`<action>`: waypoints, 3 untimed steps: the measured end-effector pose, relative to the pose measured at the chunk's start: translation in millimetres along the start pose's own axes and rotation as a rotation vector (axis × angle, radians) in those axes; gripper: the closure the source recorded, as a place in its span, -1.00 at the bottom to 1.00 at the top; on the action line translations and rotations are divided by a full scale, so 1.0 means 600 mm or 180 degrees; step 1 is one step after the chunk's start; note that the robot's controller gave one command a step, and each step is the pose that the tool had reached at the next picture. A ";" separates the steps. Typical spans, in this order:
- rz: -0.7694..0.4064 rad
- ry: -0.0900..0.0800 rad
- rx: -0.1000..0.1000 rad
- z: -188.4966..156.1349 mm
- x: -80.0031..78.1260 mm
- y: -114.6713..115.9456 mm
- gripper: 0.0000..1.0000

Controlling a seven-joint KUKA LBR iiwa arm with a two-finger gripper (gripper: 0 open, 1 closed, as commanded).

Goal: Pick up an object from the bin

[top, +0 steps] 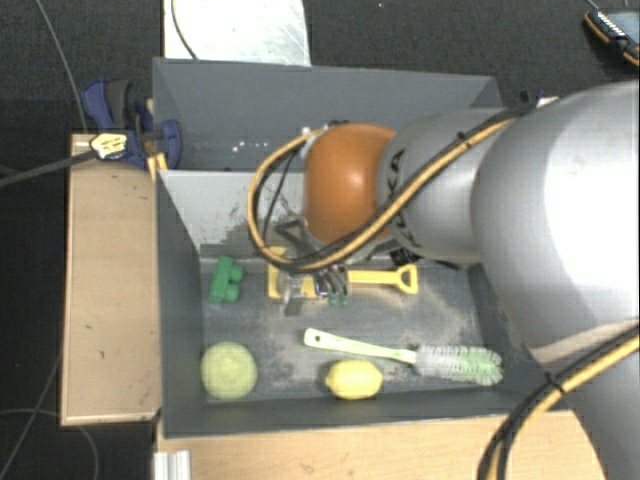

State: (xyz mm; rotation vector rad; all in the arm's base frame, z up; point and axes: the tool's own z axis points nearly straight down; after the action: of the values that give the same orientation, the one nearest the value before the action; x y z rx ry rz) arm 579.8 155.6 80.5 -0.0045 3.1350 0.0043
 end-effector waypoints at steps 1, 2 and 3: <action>-0.0412 -0.0002 -0.0016 -0.011 0.030 0.038 -1.00; -0.0406 -0.0001 -0.0017 -0.011 0.030 0.038 -1.00; -0.0496 -0.0022 -0.0020 -0.064 0.021 0.010 -1.00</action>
Offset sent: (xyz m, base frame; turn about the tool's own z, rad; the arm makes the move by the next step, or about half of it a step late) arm 0.0000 0.0000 0.0000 0.0000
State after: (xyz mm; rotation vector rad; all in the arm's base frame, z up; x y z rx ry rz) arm 566.7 161.5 119.1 -0.2481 3.1179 0.0134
